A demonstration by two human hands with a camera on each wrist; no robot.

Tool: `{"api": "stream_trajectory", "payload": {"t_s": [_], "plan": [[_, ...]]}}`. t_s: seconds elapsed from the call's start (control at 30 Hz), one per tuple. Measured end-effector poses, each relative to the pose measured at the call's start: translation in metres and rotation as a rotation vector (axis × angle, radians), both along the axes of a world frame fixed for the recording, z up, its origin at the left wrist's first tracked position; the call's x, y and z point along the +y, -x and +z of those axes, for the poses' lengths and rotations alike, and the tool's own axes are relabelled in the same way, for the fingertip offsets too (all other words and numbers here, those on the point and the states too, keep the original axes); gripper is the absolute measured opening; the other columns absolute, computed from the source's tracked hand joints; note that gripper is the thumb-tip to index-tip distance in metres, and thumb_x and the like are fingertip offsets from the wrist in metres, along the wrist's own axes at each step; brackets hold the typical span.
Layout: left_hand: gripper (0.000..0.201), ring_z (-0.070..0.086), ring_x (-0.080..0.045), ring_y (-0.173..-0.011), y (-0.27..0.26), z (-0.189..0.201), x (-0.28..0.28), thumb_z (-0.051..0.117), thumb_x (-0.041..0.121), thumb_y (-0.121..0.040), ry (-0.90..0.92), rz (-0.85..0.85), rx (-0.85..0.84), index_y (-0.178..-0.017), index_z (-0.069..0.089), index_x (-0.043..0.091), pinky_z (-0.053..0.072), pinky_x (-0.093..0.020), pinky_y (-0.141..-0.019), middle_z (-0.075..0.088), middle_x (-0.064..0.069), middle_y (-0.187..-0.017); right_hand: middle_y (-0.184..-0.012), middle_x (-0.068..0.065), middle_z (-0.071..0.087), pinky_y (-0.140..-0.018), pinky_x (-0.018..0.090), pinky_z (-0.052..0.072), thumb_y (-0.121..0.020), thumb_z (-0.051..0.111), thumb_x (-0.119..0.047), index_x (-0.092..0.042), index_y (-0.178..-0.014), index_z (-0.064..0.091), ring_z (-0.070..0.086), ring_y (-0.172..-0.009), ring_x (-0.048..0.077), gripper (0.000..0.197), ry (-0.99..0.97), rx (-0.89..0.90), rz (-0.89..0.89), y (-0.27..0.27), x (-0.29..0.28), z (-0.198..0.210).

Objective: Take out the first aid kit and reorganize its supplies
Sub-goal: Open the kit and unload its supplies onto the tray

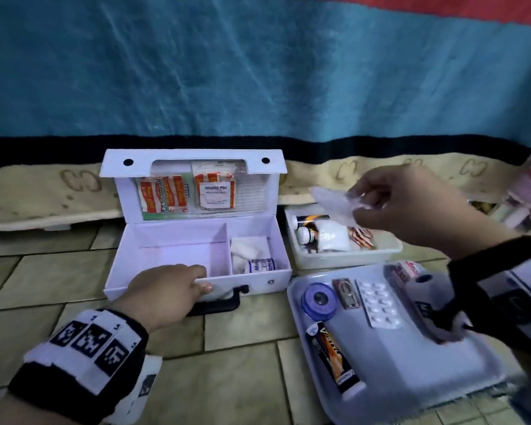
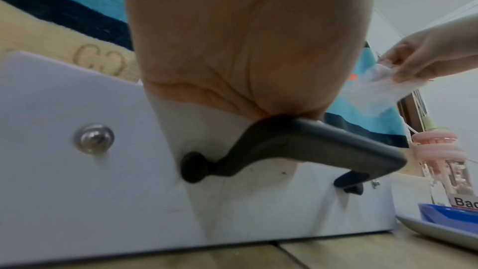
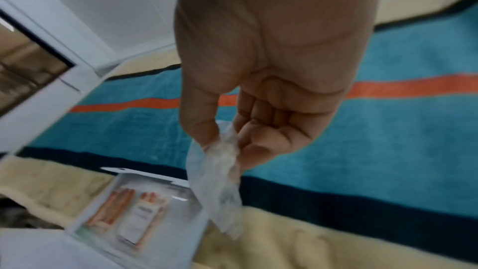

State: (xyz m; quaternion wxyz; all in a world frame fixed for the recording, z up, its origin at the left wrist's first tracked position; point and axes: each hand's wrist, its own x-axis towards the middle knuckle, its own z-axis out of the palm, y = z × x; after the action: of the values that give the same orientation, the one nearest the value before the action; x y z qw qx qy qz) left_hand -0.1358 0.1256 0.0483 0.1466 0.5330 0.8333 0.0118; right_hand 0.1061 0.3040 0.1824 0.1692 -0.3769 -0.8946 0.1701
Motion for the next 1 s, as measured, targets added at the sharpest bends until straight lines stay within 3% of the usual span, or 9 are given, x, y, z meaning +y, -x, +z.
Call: {"api": "stream_trajectory", "payload": {"t_s": [0.17, 0.33, 0.4, 0.47, 0.6, 0.7, 0.83, 0.9, 1.0], "plan": [[0.027, 0.050, -0.012, -0.072, 0.000, 0.006, 0.001, 0.035, 0.047, -0.097, 0.037, 0.002, -0.024, -0.084, 0.045, 0.026, 0.034, -0.028, -0.058, 0.054, 0.004, -0.074, -0.064, -0.004, 0.063, -0.052, 0.019, 0.039, -0.068, 0.076, -0.015, -0.026, -0.071, 0.060, 0.056, -0.058, 0.010, 0.019, -0.050, -0.167, -0.238, -0.065, 0.003, -0.035], [0.028, 0.052, -0.014, -0.076, 0.000, 0.005, 0.002, 0.035, 0.048, -0.097, 0.054, -0.004, -0.025, -0.078, 0.041, 0.027, 0.035, -0.030, -0.063, 0.055, 0.004, -0.075, -0.058, -0.009, 0.047, -0.045, 0.020, 0.025, -0.073, 0.065, -0.018, -0.023, -0.069, 0.051, 0.043, -0.055, 0.014, 0.015, -0.075, -0.454, -0.326, -0.080, -0.005, -0.087], [0.027, 0.052, -0.014, -0.076, -0.001, 0.007, 0.002, 0.036, 0.048, -0.097, 0.054, 0.007, -0.032, -0.080, 0.043, 0.027, 0.036, -0.029, -0.064, 0.055, 0.005, -0.075, -0.070, -0.004, 0.054, -0.047, 0.024, 0.027, -0.075, 0.059, -0.016, -0.022, -0.076, 0.050, 0.051, -0.065, 0.020, 0.011, -0.095, -0.555, -0.335, -0.078, -0.003, -0.100], [0.025, 0.052, -0.014, -0.076, -0.004, 0.010, 0.002, 0.036, 0.047, -0.097, 0.057, 0.013, -0.035, -0.083, 0.044, 0.028, 0.037, -0.029, -0.065, 0.054, 0.006, -0.075, -0.090, 0.003, 0.064, -0.057, 0.025, 0.032, -0.078, 0.056, -0.012, -0.022, -0.086, 0.051, 0.060, -0.082, 0.026, 0.013, -0.079, -0.575, -0.325, -0.078, 0.002, -0.109], [0.028, 0.048, -0.014, -0.072, -0.004, 0.010, 0.002, 0.037, 0.046, -0.097, 0.066, 0.012, -0.030, -0.075, 0.039, 0.029, 0.033, -0.028, -0.060, 0.051, 0.005, -0.071, -0.104, 0.001, 0.064, -0.066, 0.026, 0.044, -0.077, 0.063, -0.017, -0.019, -0.107, 0.056, 0.063, -0.095, 0.022, 0.031, -0.091, -0.704, -0.282, -0.073, 0.007, -0.108], [0.025, 0.050, -0.016, -0.075, -0.001, 0.009, 0.003, 0.037, 0.046, -0.097, 0.079, 0.002, -0.048, -0.082, 0.044, 0.027, 0.034, -0.029, -0.062, 0.052, 0.004, -0.075, -0.106, -0.002, 0.064, -0.076, 0.028, 0.048, -0.075, 0.074, -0.033, -0.025, -0.103, 0.063, 0.061, -0.098, 0.020, 0.031, -0.077, -0.587, -0.182, -0.039, -0.001, -0.084], [0.024, 0.050, -0.018, -0.077, -0.001, 0.010, 0.005, 0.037, 0.045, -0.098, 0.089, -0.005, -0.062, -0.082, 0.042, 0.026, 0.033, -0.029, -0.061, 0.051, 0.005, -0.075, -0.103, 0.000, 0.070, -0.082, 0.030, 0.049, -0.089, 0.054, -0.023, -0.023, -0.102, 0.068, 0.062, -0.097, 0.019, 0.019, -0.045, -0.293, 0.191, 0.034, -0.021, -0.066], [0.025, 0.050, -0.018, -0.079, 0.000, 0.009, 0.004, 0.037, 0.045, -0.097, 0.089, -0.004, -0.056, -0.081, 0.042, 0.026, 0.034, -0.030, -0.063, 0.051, 0.005, -0.076, -0.112, 0.001, 0.067, -0.087, 0.031, 0.048, -0.092, 0.047, -0.016, -0.022, -0.110, 0.065, 0.060, -0.103, 0.019, 0.026, -0.019, -0.337, 0.318, 0.069, -0.027, -0.074], [0.026, 0.049, -0.019, -0.078, 0.001, 0.007, 0.003, 0.038, 0.045, -0.097, 0.083, -0.001, -0.057, -0.081, 0.042, 0.025, 0.033, -0.031, -0.063, 0.049, 0.006, -0.074, -0.120, 0.004, 0.062, -0.094, 0.037, 0.048, -0.091, 0.053, -0.014, -0.015, -0.119, 0.061, 0.057, -0.110, 0.023, 0.029, -0.047, -0.653, 0.395, 0.111, -0.024, -0.098]]}}
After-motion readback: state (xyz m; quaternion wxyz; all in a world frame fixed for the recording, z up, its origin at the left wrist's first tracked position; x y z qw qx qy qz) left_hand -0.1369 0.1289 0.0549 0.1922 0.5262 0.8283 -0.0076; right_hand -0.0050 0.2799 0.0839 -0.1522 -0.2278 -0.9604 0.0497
